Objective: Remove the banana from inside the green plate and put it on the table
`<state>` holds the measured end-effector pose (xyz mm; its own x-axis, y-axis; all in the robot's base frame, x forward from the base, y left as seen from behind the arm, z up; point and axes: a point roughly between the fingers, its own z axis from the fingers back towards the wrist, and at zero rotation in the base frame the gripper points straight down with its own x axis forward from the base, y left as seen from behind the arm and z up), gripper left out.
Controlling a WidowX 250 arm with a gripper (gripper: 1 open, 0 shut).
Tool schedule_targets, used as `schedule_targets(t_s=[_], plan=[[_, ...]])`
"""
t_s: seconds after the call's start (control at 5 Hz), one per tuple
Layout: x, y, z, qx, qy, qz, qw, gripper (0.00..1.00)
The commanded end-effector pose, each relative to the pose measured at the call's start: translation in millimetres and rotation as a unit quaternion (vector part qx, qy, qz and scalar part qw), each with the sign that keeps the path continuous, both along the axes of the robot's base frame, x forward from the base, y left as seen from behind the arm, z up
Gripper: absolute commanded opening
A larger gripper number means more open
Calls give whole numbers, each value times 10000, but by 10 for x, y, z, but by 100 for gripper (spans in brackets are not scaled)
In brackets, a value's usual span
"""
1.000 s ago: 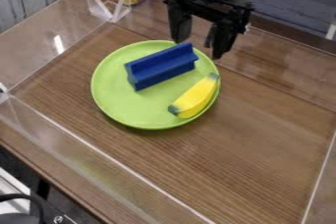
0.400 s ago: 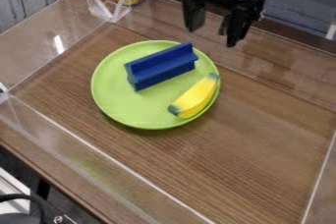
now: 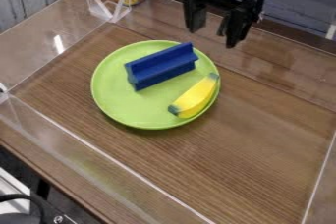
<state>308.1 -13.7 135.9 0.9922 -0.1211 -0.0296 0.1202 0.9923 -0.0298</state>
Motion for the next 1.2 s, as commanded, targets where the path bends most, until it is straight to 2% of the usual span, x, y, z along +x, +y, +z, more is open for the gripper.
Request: schedule_targets(t_s=[0.0, 0.2, 0.6, 0.8, 1.0], plan=[[32, 90, 200, -50, -392, -394, 9984, 100], [27, 161, 203, -94, -446, -795, 9958, 100], [-13, 309, 280, -74, -471, -355, 9982, 100], [-31, 329, 315, -74, -439, -411, 9982, 100], [-102, 188, 146, -65, -406, -547, 9977, 100]])
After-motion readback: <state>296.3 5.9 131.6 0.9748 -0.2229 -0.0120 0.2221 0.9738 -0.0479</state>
